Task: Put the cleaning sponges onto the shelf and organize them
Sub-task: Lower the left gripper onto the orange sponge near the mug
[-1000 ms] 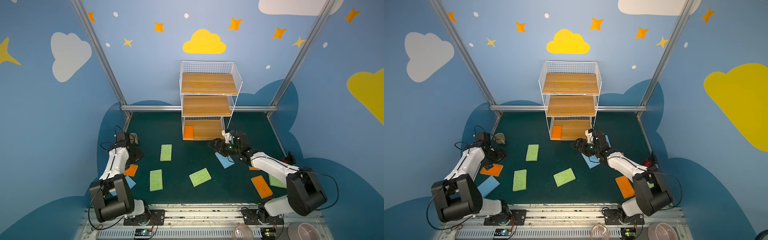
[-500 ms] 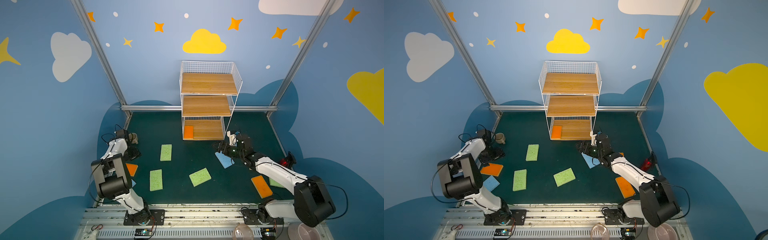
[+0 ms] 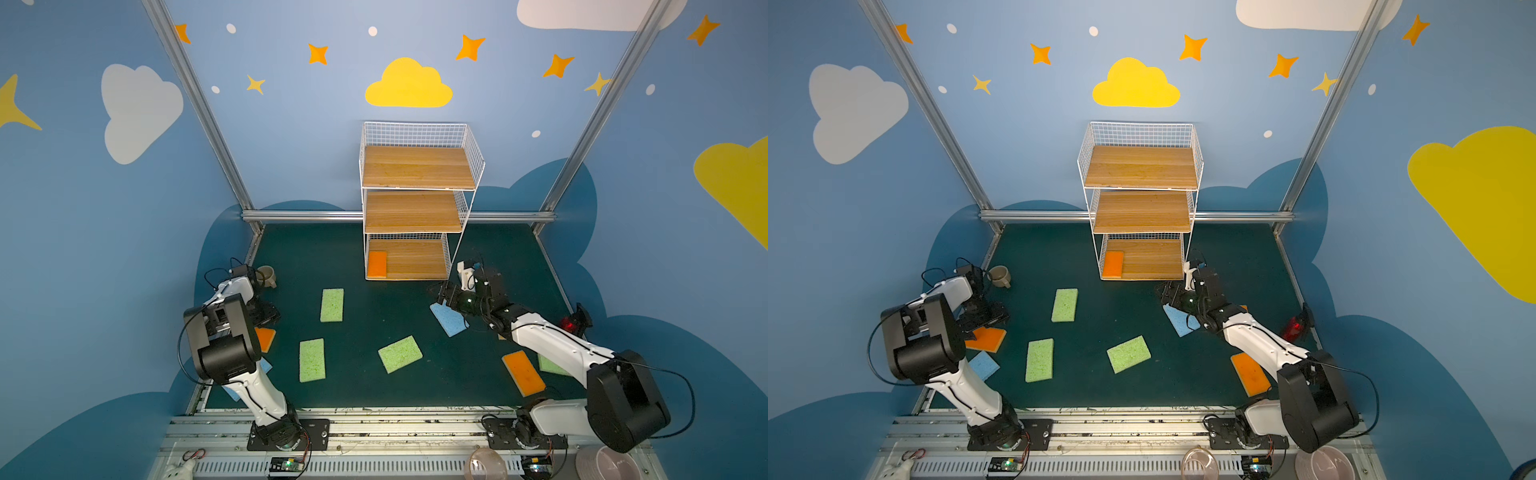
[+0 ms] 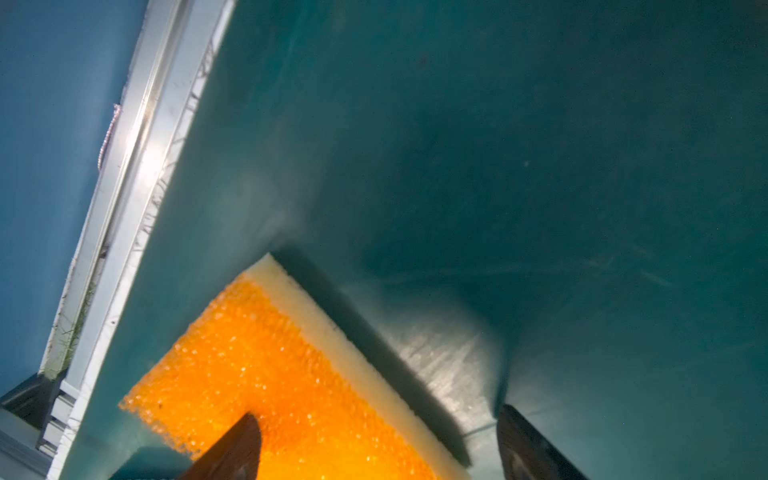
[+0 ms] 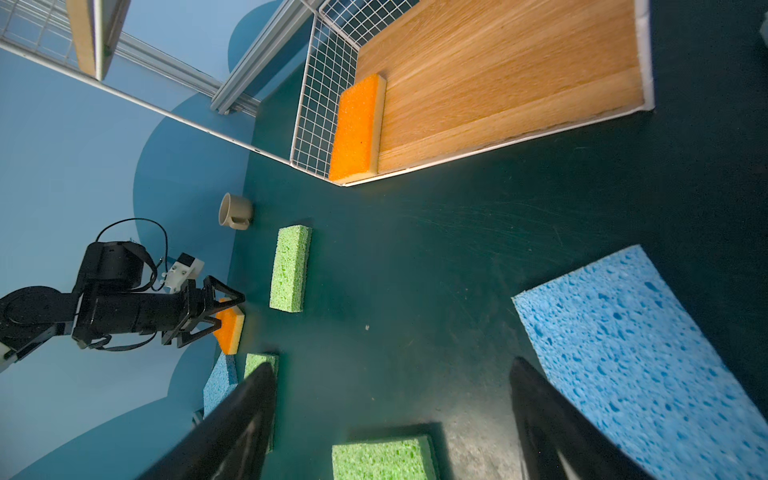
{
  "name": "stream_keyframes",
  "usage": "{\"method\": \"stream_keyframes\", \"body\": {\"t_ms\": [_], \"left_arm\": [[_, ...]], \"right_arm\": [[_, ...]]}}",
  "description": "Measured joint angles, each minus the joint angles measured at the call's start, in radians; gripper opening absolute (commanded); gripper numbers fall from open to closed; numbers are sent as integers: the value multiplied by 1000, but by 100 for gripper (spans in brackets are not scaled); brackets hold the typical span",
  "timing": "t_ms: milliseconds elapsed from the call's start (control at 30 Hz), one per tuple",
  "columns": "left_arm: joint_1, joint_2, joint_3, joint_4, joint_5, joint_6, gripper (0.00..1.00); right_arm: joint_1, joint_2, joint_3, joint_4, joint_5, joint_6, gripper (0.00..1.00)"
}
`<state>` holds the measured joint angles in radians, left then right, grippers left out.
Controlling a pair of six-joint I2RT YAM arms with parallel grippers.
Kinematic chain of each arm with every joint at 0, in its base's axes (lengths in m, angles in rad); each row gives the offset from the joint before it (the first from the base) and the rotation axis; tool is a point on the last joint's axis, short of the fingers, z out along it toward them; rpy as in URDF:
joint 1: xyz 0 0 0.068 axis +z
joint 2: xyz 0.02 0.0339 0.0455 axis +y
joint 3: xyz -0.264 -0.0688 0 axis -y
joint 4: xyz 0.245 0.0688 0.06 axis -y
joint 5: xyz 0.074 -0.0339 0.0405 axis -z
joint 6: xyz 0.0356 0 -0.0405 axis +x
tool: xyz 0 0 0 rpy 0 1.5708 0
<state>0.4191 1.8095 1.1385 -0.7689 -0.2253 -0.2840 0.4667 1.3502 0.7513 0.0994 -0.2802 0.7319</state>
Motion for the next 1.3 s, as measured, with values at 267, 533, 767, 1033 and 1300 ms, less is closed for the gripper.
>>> {"method": "stream_keyframes", "body": {"t_ms": [267, 533, 767, 1033, 1300], "left_arm": [[17, 8, 10, -17, -11, 19, 56], [0, -62, 9, 3, 129, 8, 55], [-90, -240, 17, -12, 270, 1, 55], [-318, -411, 45, -43, 323, -22, 83], [-138, -423, -9, -74, 272, -76, 100]], "right_arm": [[-9, 0, -8, -2, 6, 0, 86], [-18, -13, -11, -12, 12, -5, 86], [-24, -42, -11, -17, 9, -14, 86], [-42, -82, -12, -59, 5, -16, 86], [-44, -87, -11, -68, -15, -30, 87]]}}
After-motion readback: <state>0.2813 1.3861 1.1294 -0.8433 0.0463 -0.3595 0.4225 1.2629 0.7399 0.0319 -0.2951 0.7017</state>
